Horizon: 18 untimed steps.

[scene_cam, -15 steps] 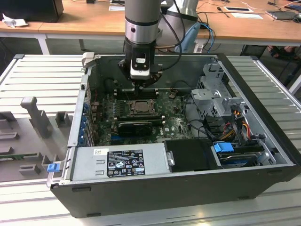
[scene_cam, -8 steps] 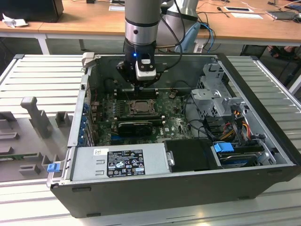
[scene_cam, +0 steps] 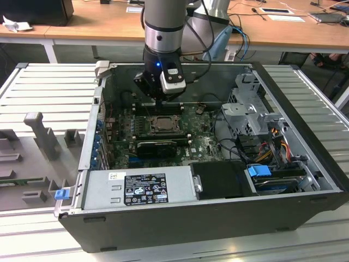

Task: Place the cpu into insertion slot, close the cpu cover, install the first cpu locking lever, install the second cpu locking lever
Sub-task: 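Install the first cpu locking lever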

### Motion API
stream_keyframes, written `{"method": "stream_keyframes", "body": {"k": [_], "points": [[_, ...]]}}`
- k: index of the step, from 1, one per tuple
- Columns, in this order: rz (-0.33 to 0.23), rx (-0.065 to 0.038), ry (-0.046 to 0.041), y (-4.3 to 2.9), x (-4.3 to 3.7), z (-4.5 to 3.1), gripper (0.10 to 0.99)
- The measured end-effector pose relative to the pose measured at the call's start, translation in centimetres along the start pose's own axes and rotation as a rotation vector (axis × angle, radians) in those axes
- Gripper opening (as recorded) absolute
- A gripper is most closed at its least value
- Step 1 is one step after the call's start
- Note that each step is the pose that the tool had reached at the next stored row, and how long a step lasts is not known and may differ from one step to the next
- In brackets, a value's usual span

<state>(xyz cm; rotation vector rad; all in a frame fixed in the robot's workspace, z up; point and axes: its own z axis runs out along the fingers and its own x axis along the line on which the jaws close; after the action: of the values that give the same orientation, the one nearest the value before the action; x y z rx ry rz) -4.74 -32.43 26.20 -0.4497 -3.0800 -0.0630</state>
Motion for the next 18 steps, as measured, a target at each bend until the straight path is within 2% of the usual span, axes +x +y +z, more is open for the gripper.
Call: {"method": "stream_keyframes", "body": {"k": [6,12,14,17,18], "points": [[-0.047,0.0,0.0017,-0.14,0.25,0.04,0.106],[-0.17,0.004,0.0063,-0.15,0.25,0.12,0.106],[-0.243,0.006,0.009,-0.15,0.25,0.14,0.106],[-0.253,0.005,0.0096,-0.36,0.95,0.18,0.106],[-0.255,0.003,0.0099,-0.5,1.4,0.22,0.106]]}}
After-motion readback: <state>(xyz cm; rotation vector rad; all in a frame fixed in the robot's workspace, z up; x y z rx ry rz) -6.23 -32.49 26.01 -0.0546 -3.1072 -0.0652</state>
